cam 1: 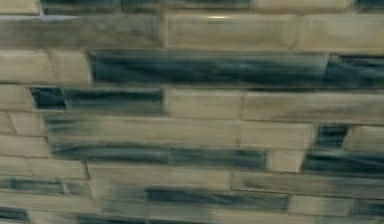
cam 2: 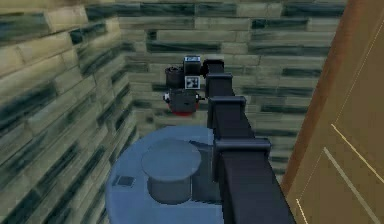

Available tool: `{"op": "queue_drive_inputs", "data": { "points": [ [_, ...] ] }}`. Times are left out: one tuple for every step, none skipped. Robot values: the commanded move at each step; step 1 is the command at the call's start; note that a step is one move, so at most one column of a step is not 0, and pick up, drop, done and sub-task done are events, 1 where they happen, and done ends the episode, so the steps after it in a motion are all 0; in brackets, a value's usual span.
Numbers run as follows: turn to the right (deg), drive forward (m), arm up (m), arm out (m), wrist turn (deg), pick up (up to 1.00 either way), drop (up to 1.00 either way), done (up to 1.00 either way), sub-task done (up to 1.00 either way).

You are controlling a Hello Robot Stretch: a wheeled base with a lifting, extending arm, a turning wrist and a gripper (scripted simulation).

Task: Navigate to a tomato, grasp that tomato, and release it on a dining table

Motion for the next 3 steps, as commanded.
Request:
{"op": "queue_drive_inputs", "data": {
  "points": [
    [0.0, 0.0, 0.0, 0.0, 0.0, 0.0, 1.0, 0.0, 0.0],
    [0.0, 0.0, 0.0, -0.1, 0.0, 0.0, 0.0, 0.0, 0.0],
    [0.0, 0.0, 0.0, 0.0, 0.0, 0.0, 0.0, 1.0, 0.0]
  ]
}}
